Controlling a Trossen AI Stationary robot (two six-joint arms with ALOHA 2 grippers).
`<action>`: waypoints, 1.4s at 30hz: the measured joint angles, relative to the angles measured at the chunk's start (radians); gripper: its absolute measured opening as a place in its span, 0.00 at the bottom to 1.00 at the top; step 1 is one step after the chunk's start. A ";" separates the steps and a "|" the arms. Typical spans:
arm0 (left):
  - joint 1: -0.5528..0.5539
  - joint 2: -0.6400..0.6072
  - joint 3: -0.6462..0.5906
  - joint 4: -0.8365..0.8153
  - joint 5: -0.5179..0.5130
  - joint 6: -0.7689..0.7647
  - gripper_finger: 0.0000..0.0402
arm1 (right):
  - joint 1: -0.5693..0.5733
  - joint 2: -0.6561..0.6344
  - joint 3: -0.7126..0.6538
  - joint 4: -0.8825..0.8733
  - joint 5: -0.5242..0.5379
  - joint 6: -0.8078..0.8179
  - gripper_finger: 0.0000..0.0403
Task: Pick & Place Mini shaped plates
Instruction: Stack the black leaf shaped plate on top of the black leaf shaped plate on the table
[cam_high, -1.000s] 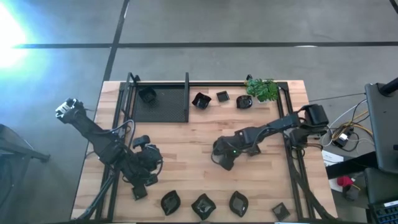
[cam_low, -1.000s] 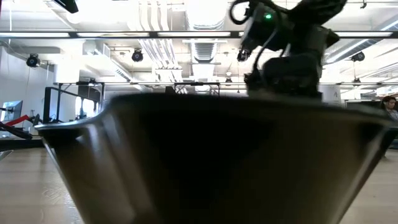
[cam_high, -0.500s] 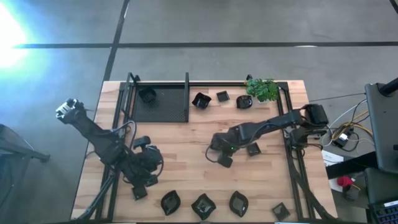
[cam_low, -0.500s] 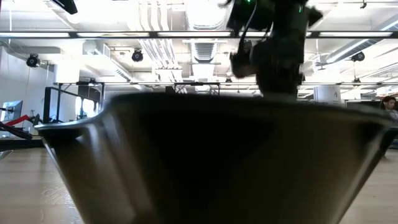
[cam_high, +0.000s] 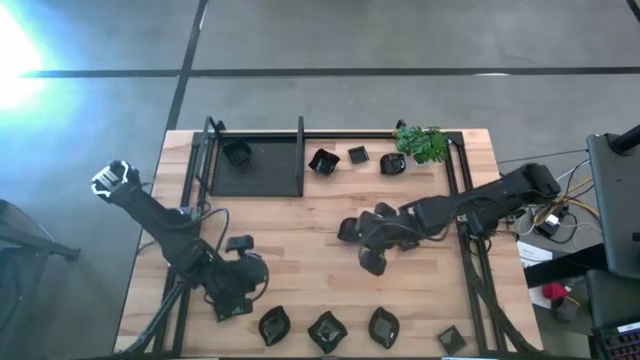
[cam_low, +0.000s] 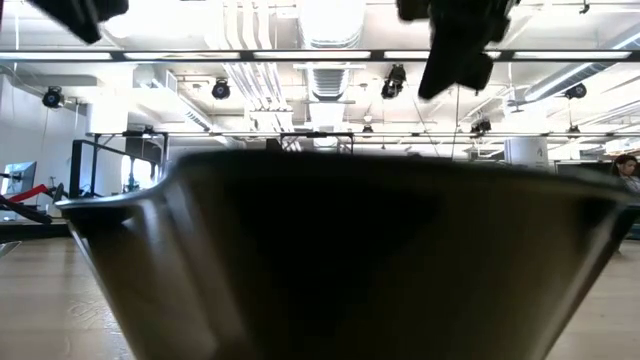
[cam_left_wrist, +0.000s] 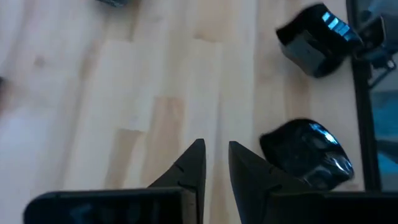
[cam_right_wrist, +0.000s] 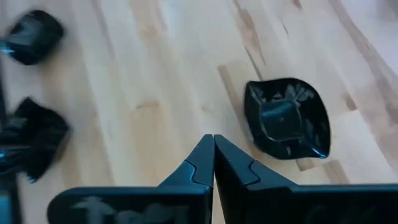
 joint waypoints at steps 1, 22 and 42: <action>-0.002 0.001 -0.016 0.020 0.011 -0.003 0.15 | 0.010 -0.012 0.000 0.000 0.005 0.000 0.02; -0.021 0.264 -0.136 0.408 0.308 -0.313 0.15 | 0.053 -0.359 -0.005 -0.031 0.046 -0.197 0.02; -0.020 0.320 -0.138 0.420 0.356 -0.457 0.15 | 0.053 -0.499 -0.006 -0.051 0.069 -0.296 0.02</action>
